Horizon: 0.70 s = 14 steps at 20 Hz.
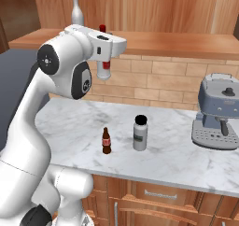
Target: Sort all alcoholic drinks to one cabinet, and non-alcoholic drinks to the other.
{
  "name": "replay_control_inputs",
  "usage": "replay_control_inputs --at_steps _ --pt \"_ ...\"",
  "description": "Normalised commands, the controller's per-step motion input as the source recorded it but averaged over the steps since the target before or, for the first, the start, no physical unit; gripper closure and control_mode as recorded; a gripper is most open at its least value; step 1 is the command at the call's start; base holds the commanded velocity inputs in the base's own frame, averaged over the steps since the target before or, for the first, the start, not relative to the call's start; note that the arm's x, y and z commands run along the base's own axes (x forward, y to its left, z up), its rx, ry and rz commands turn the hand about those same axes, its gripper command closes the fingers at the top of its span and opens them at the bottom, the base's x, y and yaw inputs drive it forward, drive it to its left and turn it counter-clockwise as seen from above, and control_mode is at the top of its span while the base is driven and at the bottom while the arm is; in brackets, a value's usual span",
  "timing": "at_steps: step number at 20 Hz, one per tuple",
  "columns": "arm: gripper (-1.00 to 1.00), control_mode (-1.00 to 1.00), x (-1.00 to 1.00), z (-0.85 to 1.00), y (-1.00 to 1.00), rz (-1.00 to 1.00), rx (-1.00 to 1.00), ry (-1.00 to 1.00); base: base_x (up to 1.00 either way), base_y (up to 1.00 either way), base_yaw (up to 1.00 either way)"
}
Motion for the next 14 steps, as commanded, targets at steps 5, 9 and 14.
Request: replay_control_inputs --at_steps 5,9,14 --pt "1.00 -1.00 -0.01 0.31 0.14 0.07 -0.12 -0.08 0.00 0.00 0.00" --pt "1.00 -1.00 0.00 0.25 0.00 0.09 -0.08 -0.01 0.00 0.00 0.00" --pt "1.00 -1.00 0.00 0.29 0.04 0.09 -0.08 0.00 0.00 0.00 0.00"
